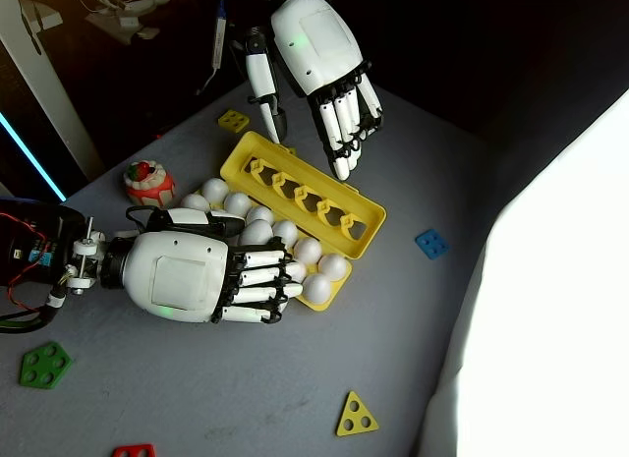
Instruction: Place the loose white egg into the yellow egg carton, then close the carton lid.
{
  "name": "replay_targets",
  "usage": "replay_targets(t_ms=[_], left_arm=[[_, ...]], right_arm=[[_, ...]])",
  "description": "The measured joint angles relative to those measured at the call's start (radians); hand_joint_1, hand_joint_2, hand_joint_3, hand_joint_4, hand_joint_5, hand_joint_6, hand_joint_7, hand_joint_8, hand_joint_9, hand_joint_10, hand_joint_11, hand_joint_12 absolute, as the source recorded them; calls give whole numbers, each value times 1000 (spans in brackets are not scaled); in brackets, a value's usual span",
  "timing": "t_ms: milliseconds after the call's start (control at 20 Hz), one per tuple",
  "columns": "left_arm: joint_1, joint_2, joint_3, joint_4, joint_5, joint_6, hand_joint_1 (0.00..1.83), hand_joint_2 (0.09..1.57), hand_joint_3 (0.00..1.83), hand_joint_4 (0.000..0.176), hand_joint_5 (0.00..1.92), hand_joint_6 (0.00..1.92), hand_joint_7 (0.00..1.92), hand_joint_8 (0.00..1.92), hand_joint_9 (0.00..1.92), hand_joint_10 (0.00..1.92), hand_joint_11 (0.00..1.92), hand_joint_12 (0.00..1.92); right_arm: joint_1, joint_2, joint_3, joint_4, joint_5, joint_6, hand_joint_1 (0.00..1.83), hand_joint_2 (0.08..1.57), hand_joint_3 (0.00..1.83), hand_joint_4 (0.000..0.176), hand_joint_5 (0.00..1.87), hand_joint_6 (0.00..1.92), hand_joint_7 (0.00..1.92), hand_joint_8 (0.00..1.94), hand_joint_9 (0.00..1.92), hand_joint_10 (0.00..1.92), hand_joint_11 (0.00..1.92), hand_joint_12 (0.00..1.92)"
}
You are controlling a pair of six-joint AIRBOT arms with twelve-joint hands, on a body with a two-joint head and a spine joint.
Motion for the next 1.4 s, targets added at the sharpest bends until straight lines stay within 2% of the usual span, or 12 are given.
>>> replay_targets(t_ms=[150, 250, 400, 600, 850, 900, 1000, 1150, 1200, 1250, 1300, 1400], left_arm=[[0, 0, 0, -2, 4, 0, 624, 1288, 0, 30, 300, 2, 398, 8, 495, 4, 0, 1296], [0, 0, 0, -2, 3, 0, 623, 1289, 1, 29, 293, 2, 390, 1, 493, 3, 0, 1286], [0, 0, 0, -2, 4, 0, 636, 1283, 0, 25, 311, 9, 389, 2, 500, 5, 0, 1287], [-2, 0, 3, -4, 5, 0, 642, 1284, 0, 32, 282, 0, 369, 0, 481, 0, 0, 1287], [-2, 0, 4, -7, 5, 0, 632, 1292, 2, 37, 281, 0, 353, 2, 472, 1, 0, 1279], [-4, 0, 4, -7, 4, 0, 610, 1296, 4, 38, 279, 0, 363, 5, 478, 3, 0, 1276], [-4, 0, 4, -6, 4, 0, 606, 1299, 4, 30, 293, 4, 360, 2, 476, 2, 0, 1287], [-4, 0, 4, -7, 5, 0, 618, 1292, 0, 33, 303, 5, 393, 10, 494, 8, 0, 1313], [-4, 0, 7, -8, 6, 0, 634, 1291, 0, 30, 306, 5, 398, 9, 491, 6, 0, 1302], [-4, 0, 8, -7, 5, 0, 612, 1299, 2, 35, 284, 2, 413, 12, 492, 6, 0, 1290], [-4, 0, 9, -7, 5, 0, 612, 1299, 2, 35, 284, 2, 413, 12, 492, 6, 0, 1290], [-4, 0, 9, -7, 4, 0, 591, 1300, 3, 32, 307, 8, 409, 3, 486, 2, 0, 1263]], right_arm=[[-4, -21, 12, -9, 2, 1, 1152, 1123, 0, 0, 965, 1017, 592, 1, 356, 7, 0, 941], [-3, -34, 21, -13, 8, 2, 1155, 1118, 2, 0, 972, 1007, 586, 0, 328, 6, 0, 608], [-3, -45, 34, -15, 15, 2, 1154, 1121, 3, 0, 966, 1014, 572, 0, 311, 0, 0, 570], [2, -57, 54, -24, 16, 1, 1156, 1117, 0, 0, 979, 995, 579, 1, 331, 8, 0, 794], [6, -57, 54, -63, 16, 2, 1152, 1124, 0, 0, 964, 1015, 567, 2, 291, 4, 0, 506], [9, -57, 54, -63, 16, 3, 1150, 1129, 2, 0, 951, 1034, 559, 0, 292, 5, 0, 520], [10, -66, 55, -64, 27, 5, 1159, 1108, 0, 0, 989, 969, 566, 4, 323, 14, 0, 752], [9, -83, 63, -84, 29, 5, 1113, 1135, 4, 0, 919, 1076, 507, 4, 307, 6, 0, 806], [12, -91, 65, -90, 31, 5, 1053, 1050, 0, 0, 745, 706, 469, 0, 309, 7, 0, 897], [13, -97, 70, -92, 31, 6, 1031, 1016, 0, 0, 715, 494, 421, 0, 298, 3, 0, 940], [13, -101, 74, -92, 35, 5, 1031, 1016, 0, 0, 715, 494, 421, 0, 298, 3, 0, 940], [14, -113, 92, -92, 38, 6, 917, 1018, 0, 0, 588, 214, 325, 0, 264, 0, 0, 990]])
